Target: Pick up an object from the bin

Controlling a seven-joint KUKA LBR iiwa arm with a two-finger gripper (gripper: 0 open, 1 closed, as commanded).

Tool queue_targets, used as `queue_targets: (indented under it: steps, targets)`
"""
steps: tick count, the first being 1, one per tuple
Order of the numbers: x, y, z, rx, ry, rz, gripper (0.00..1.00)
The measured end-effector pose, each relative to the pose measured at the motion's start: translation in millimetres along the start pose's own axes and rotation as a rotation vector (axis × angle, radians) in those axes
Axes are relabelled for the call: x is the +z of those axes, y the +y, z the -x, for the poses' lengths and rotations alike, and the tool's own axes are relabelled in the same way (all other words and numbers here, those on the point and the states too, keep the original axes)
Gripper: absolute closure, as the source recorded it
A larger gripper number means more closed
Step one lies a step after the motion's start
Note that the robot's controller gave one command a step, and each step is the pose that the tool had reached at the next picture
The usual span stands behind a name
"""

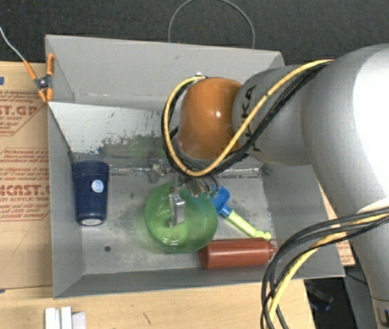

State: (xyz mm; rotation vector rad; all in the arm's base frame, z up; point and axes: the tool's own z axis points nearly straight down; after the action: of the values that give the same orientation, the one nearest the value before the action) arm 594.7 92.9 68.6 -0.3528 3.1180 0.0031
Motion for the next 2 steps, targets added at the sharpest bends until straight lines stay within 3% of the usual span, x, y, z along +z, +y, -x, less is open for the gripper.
queue_targets:
  steps: [1, 2]
  targets:
    - [-4.0, 2.5, -16.8, 0.448, 0.002, 0.001, 1.00]
    - [-3.9, 2.5, -16.8, 0.447, 0.002, 0.001, 1.00]
